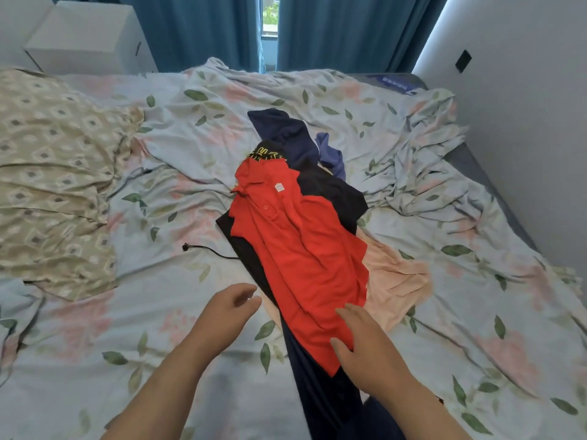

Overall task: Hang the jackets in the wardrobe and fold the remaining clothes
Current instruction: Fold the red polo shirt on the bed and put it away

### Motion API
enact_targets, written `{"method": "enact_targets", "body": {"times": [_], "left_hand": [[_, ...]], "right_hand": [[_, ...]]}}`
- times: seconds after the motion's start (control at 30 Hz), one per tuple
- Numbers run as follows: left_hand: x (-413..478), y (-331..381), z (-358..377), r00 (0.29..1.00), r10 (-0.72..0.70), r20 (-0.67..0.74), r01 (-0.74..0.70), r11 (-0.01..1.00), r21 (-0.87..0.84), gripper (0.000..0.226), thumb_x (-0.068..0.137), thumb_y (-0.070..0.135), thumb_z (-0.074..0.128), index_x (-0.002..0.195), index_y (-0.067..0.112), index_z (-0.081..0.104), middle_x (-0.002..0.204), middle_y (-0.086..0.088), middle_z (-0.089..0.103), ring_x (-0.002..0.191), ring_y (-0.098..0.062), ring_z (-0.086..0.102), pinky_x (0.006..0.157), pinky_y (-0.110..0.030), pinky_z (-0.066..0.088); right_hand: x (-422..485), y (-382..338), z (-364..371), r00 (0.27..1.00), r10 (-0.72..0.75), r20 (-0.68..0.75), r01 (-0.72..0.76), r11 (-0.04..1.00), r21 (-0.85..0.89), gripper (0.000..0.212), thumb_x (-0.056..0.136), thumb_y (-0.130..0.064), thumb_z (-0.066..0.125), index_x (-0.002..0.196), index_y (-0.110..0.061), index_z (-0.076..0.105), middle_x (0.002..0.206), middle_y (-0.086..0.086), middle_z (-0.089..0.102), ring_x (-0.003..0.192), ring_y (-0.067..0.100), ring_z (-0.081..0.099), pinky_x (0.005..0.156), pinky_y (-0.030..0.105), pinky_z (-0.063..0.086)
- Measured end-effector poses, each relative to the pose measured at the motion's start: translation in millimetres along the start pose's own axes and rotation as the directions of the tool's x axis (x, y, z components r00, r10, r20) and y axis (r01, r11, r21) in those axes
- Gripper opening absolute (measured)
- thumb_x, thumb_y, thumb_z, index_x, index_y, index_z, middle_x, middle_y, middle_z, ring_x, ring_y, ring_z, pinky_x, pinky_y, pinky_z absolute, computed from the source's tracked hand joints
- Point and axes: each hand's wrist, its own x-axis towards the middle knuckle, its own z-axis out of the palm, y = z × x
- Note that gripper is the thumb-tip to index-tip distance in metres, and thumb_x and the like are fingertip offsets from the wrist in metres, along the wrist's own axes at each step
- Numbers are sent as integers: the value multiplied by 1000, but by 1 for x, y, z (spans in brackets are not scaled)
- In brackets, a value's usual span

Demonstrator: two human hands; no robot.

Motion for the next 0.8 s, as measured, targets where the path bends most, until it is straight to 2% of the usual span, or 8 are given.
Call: {"method": "enact_targets", "body": {"times": [0.13,0.27,0.33,0.43,0.53,0.63,0.7,0.8], "left_hand": [[77,-31,25,998,-13,-63,8,996,-86,36,97,29,59,132,21,59,119,15,57,109,-1,54,92,-20,40],[151,-57,46,998,-8,-68,0,993,-115,20,94,21,62,101,40,66,99,10,65,101,-12,63,80,-20,48],[182,-69,56,995,-23,-94,12,993,-116,21,92,22,65,111,32,68,108,-3,67,102,-19,64,89,-31,53],[226,-76,65,992,-94,-79,71,964,-256,48,88,31,72,131,37,52,112,4,59,98,-14,63,83,-38,57],[263,-79,75,974,-107,-199,53,964,-260,62,81,29,80,137,23,53,115,1,59,101,-20,64,88,-41,56],[274,-78,84,923,-127,-364,25,962,-272,32,75,10,73,104,21,65,100,0,65,86,-18,64,80,-34,55],[267,-78,85,927,-80,-365,-15,968,-249,24,71,4,66,86,23,68,80,3,66,69,-13,61,66,-27,52],[243,-88,76,946,-34,-324,-3,993,-115,22,68,0,60,67,21,68,61,9,61,55,-9,55,52,-23,44]], "right_hand": [[89,26,32,999,-30,-21,30,1000,7,58,95,-33,57,149,-19,40,158,-3,29,144,11,28,114,19,19],[200,32,51,998,-10,-58,9,1000,-12,52,95,-29,58,140,-3,51,150,12,43,139,22,39,114,26,24],[252,26,55,992,-7,-123,5,1000,-21,49,95,-29,59,134,0,53,142,18,49,135,29,43,112,30,28],[309,23,63,985,65,-158,-69,997,-18,57,93,-40,61,139,-9,48,144,18,46,134,34,43,110,39,35],[332,35,71,989,41,-140,-59,991,-123,26,95,-33,59,103,-9,63,118,18,58,112,38,56,92,38,45],[327,48,67,988,-24,-155,6,994,-113,35,94,-26,60,64,-14,44,85,13,63,90,35,59,68,36,33],[312,53,62,989,-68,-130,55,993,-101,45,92,-29,62,57,-15,37,62,2,50,75,32,53,61,34,23],[277,60,63,995,-86,51,90,992,-87,50,92,-34,64,54,-15,37,53,-4,39,61,22,43,57,35,21]]}}
